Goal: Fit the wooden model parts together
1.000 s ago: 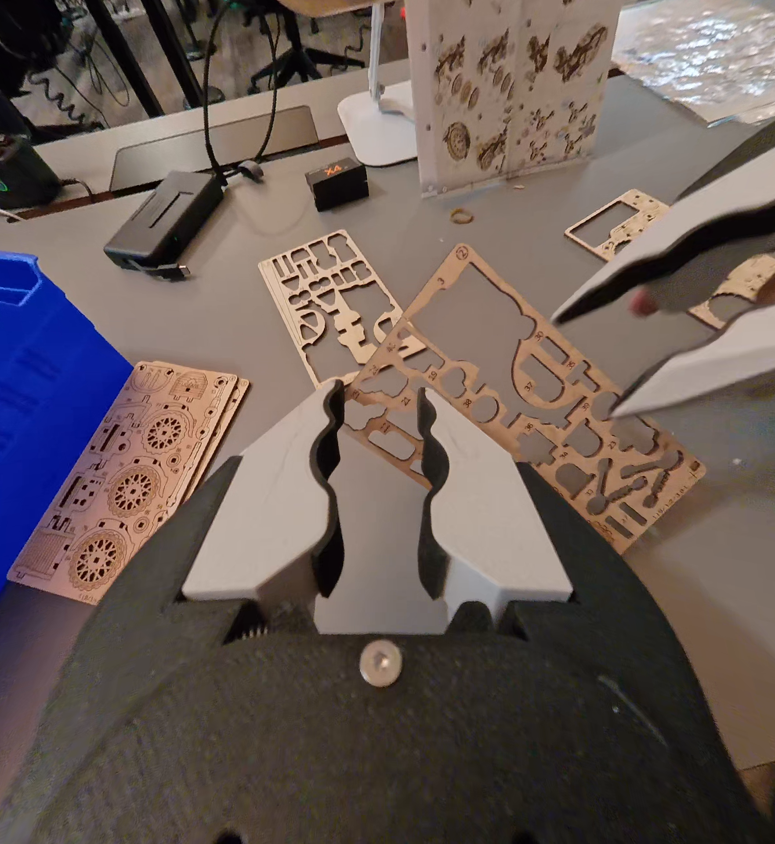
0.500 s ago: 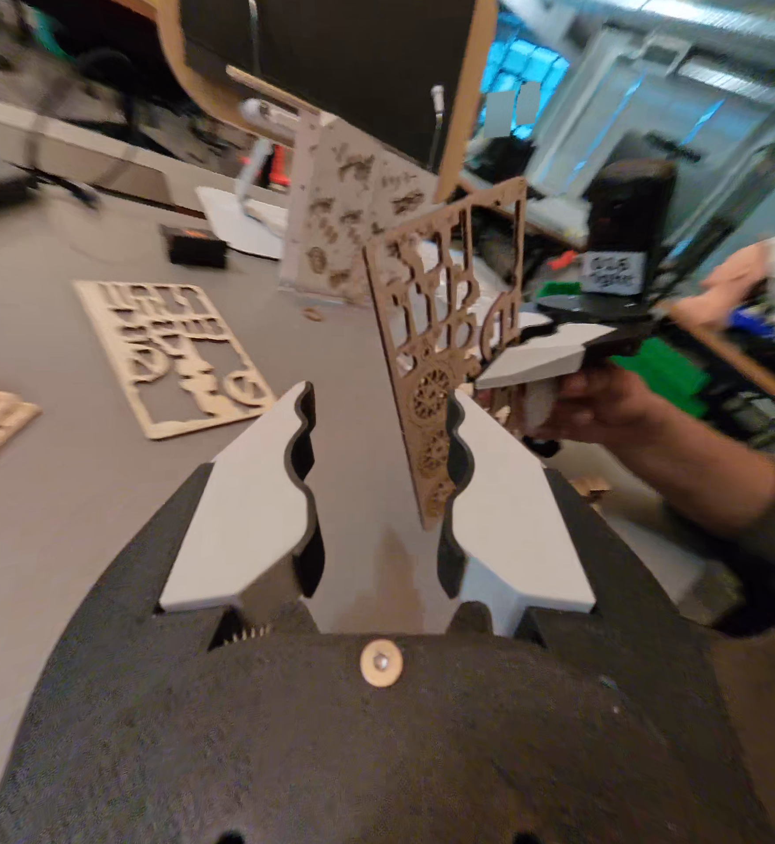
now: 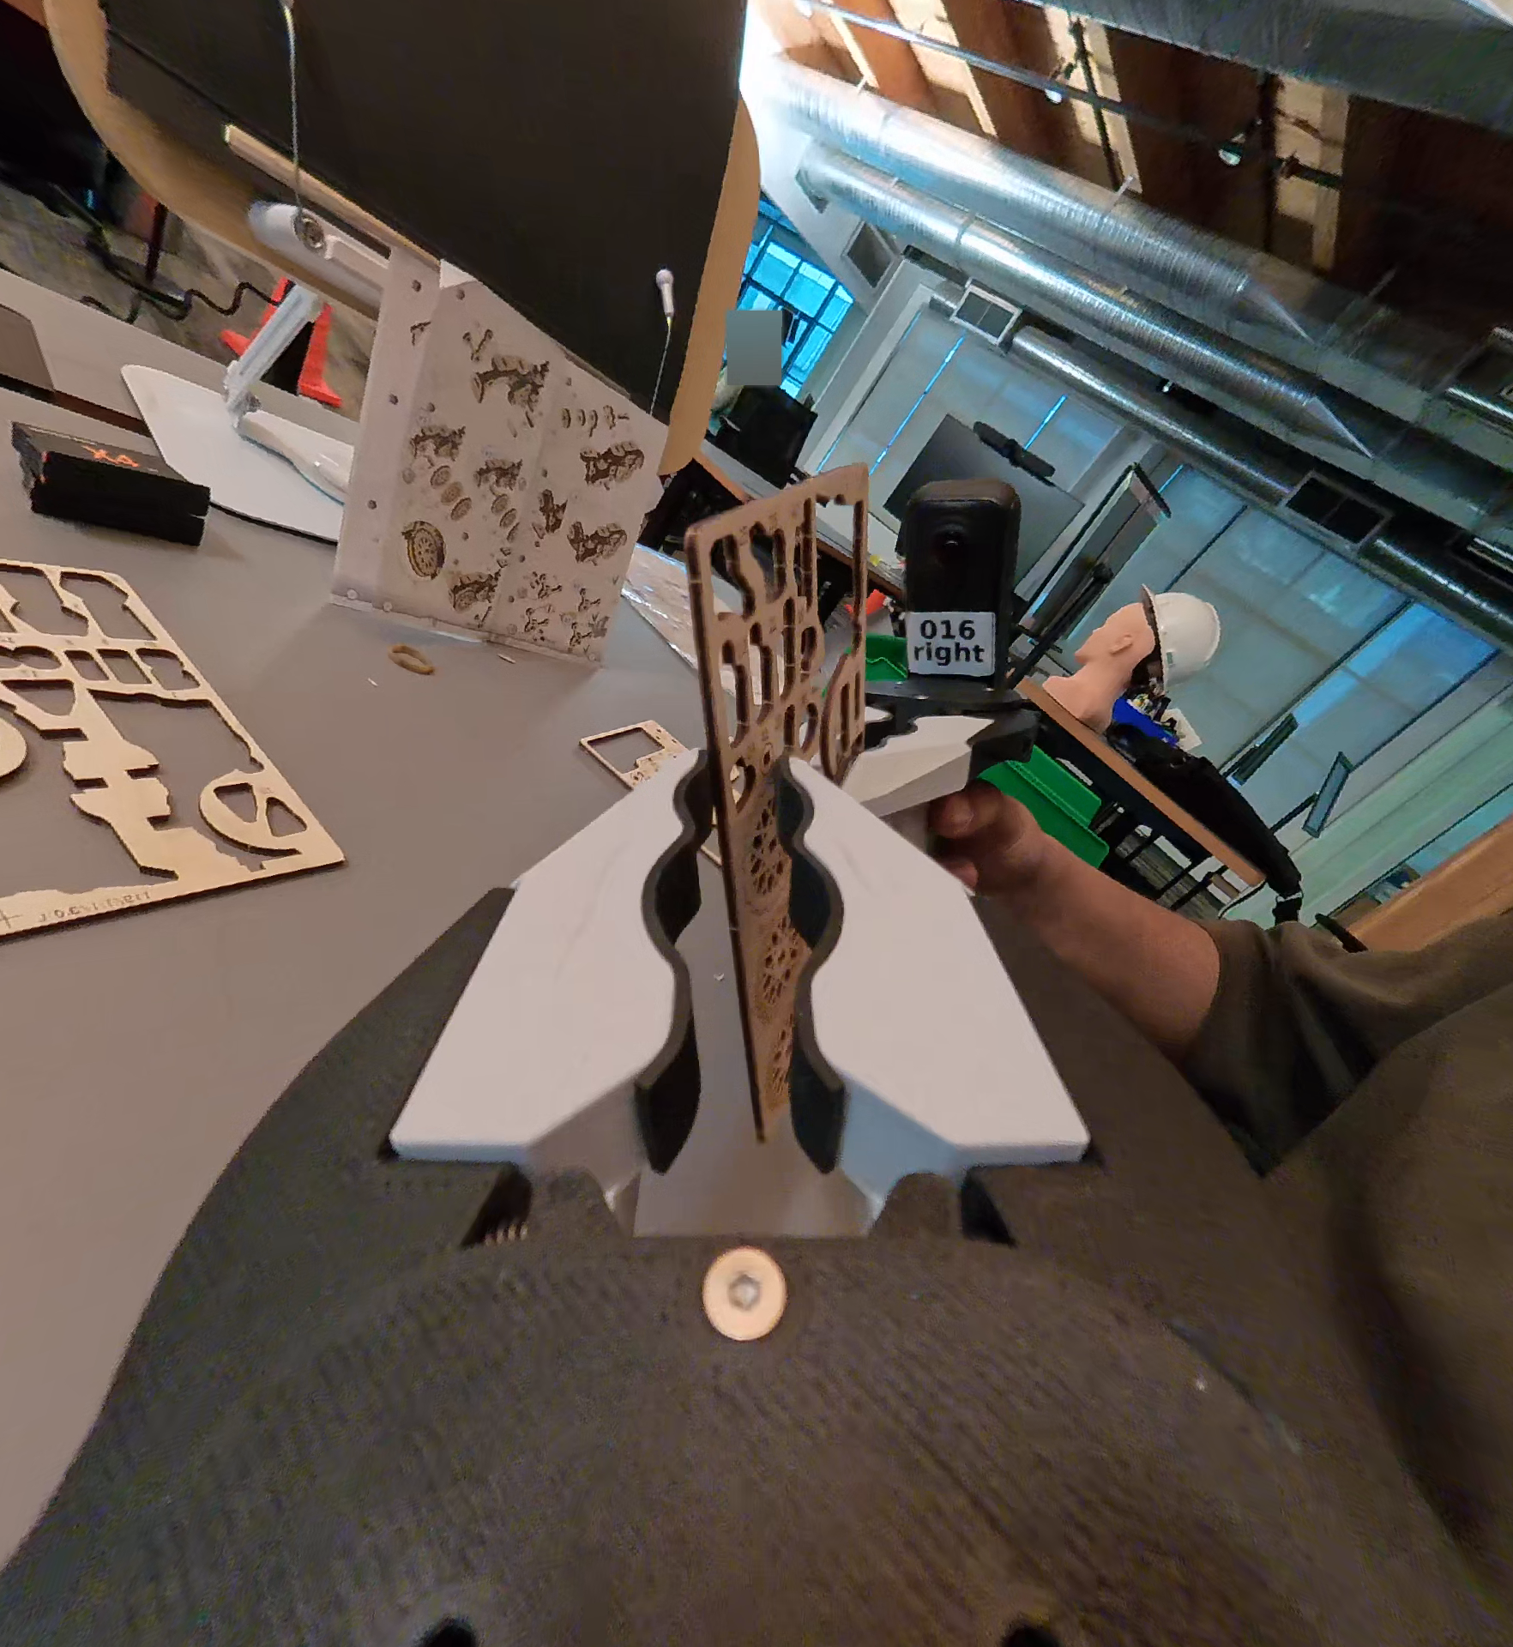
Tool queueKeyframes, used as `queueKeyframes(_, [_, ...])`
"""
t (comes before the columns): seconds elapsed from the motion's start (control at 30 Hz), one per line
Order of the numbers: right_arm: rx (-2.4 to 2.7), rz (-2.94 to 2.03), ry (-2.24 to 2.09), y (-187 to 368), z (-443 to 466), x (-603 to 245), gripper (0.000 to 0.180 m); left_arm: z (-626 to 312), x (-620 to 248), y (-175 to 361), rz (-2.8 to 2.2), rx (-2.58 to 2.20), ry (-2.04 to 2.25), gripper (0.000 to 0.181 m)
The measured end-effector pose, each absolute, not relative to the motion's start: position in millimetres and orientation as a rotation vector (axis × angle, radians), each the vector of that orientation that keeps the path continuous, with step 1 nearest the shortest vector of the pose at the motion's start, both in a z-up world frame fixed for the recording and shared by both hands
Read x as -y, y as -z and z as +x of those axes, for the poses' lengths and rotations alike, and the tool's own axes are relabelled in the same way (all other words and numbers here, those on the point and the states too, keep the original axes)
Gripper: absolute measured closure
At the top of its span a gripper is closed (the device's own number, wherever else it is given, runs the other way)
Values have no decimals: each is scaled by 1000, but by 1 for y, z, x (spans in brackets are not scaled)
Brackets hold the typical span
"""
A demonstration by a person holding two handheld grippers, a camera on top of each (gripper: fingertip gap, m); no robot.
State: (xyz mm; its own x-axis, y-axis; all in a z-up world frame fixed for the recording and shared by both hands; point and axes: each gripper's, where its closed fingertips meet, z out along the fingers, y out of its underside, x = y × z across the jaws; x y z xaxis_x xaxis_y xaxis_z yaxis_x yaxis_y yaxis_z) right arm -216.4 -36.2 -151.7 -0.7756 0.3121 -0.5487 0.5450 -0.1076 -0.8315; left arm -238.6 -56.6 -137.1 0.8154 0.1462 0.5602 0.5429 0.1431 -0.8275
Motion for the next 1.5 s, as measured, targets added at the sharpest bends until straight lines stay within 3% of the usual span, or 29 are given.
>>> queueKeyframes(1.5, [-2133, 992, 1932, 165, -218, 41, 179, -247, 59, 144, -1483, 623, 140, 169])
